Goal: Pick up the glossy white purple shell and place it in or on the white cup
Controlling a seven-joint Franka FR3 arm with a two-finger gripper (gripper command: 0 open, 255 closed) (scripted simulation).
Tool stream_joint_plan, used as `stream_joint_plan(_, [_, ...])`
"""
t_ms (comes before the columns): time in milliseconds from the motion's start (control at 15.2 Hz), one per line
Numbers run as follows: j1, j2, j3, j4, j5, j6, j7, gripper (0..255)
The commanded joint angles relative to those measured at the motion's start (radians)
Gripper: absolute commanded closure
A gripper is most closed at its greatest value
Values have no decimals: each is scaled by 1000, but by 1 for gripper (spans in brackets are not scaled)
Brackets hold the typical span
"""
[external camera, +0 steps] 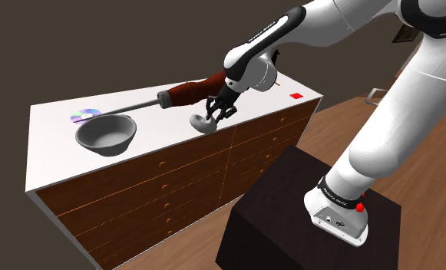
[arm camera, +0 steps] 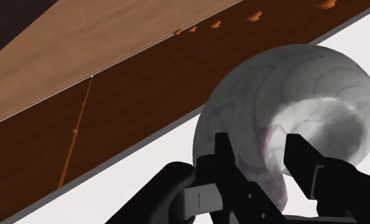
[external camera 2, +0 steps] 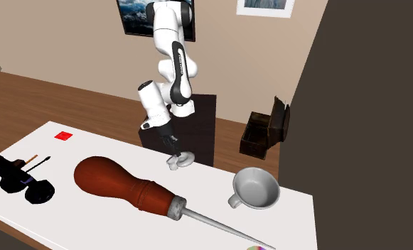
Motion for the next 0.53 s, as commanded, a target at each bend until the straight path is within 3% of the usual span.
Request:
stream_joint_plan(0, [0, 9, 0, -7, 1, 1, -1, 255])
stream_joint_plan(462, [-9, -75, -9, 0, -81, -82, 86, 255])
